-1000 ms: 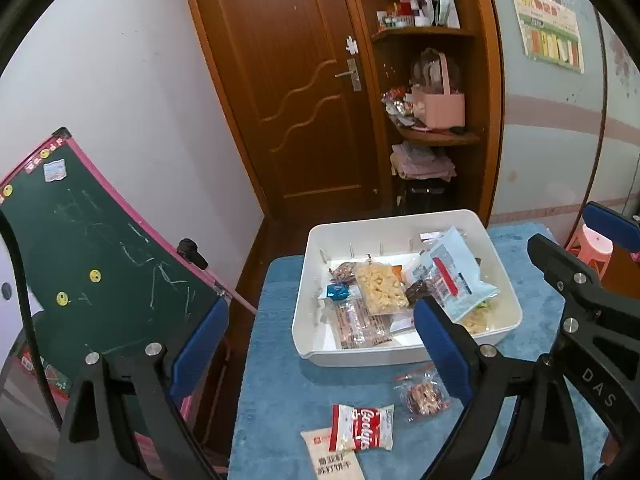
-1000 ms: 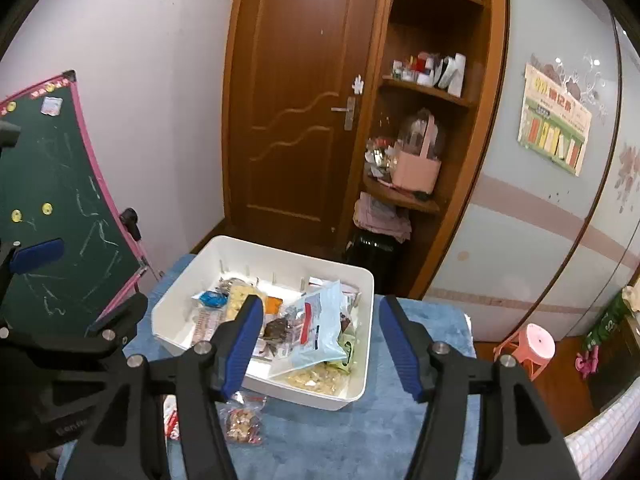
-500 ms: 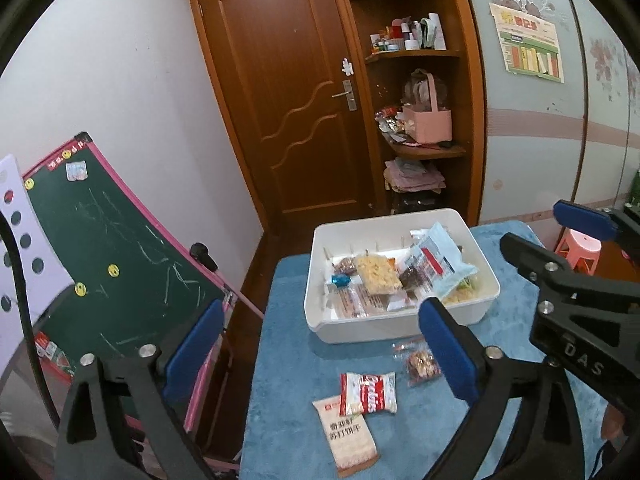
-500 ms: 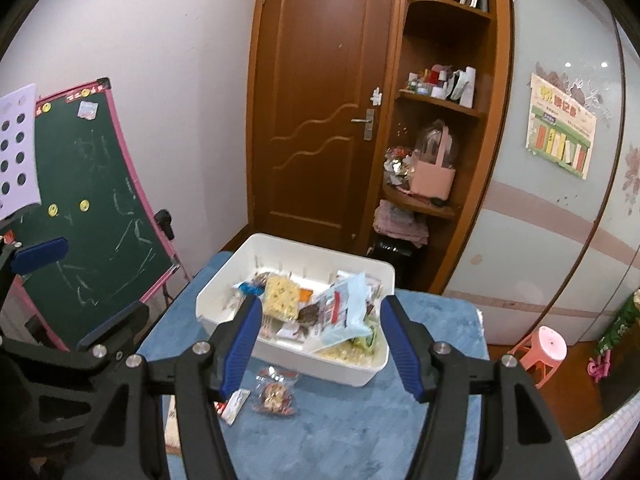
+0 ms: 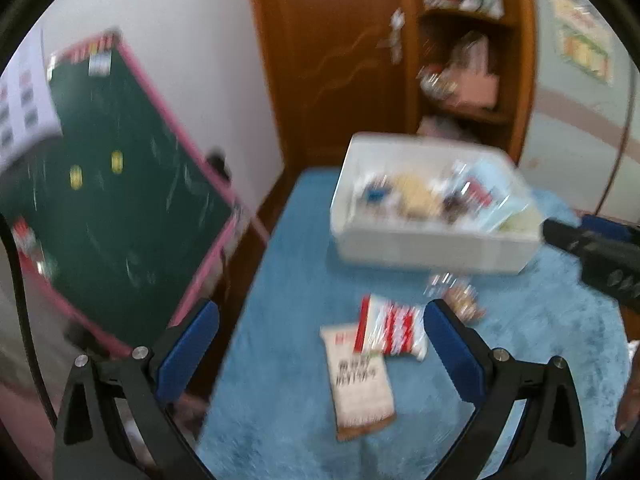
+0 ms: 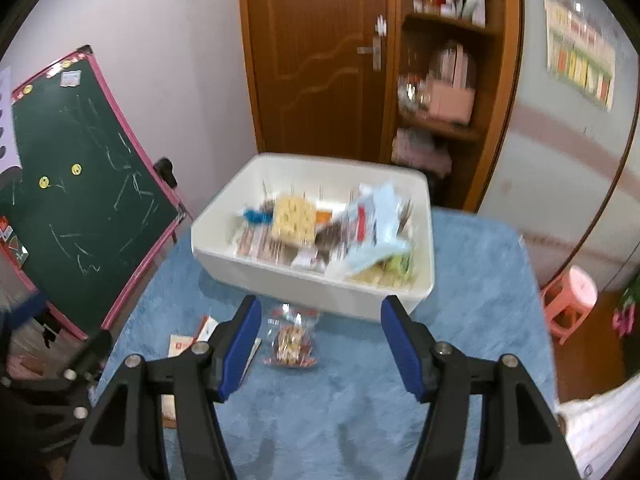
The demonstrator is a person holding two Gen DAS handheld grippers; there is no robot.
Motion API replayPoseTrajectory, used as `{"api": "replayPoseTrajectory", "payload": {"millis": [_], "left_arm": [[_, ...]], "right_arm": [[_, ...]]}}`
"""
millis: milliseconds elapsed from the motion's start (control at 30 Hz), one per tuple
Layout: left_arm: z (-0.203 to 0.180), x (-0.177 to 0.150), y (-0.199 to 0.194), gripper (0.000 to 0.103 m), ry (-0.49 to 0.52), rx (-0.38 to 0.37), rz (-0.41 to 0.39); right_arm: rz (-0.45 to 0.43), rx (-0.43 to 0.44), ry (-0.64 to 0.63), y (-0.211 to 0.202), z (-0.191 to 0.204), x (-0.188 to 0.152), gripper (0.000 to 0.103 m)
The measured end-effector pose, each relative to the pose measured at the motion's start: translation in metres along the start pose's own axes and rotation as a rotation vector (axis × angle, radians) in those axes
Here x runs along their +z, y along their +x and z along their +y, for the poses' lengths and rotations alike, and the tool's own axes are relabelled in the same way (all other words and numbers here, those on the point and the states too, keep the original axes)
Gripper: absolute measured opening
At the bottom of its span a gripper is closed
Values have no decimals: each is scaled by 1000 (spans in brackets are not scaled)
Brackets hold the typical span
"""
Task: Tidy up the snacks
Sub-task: 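Withdraw both tools toward the nut bag and biscuit packet, then grasp the clear nut bag with the right tool while the left tool grasps the brown-printed biscuit packet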
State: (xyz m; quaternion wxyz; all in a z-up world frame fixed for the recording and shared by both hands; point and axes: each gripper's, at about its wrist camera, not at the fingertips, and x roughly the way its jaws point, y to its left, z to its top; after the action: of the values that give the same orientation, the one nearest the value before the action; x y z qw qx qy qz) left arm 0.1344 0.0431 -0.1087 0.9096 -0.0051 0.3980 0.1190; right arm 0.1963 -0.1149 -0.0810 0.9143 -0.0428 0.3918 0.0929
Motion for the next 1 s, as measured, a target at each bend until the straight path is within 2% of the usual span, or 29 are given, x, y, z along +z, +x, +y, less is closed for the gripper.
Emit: {"api": "replayPoseTrajectory", "payload": {"millis": [133,367,433,600,767,1000], "left_arm": [[2,-27,53,102,-72,-12,176],[1,-60,114,102,-134,48,333],[3,-67,125,102,-159,38,367],[7,-72,139,102,-218,-32,385],[6,-76,151,102,-235,-61,399],[-8,-75,155,103,-173,-5,393]], "right_arm": [[67,23,41,32,-5,-13,63],[171,60,94,86,-8,-29,63],[202,80,115,101,-8,-34,63],[272,136,169,136,-8,-45,63],[309,182,207,160,-4,-54,63],[265,161,172,161,-2,-55,63]]}}
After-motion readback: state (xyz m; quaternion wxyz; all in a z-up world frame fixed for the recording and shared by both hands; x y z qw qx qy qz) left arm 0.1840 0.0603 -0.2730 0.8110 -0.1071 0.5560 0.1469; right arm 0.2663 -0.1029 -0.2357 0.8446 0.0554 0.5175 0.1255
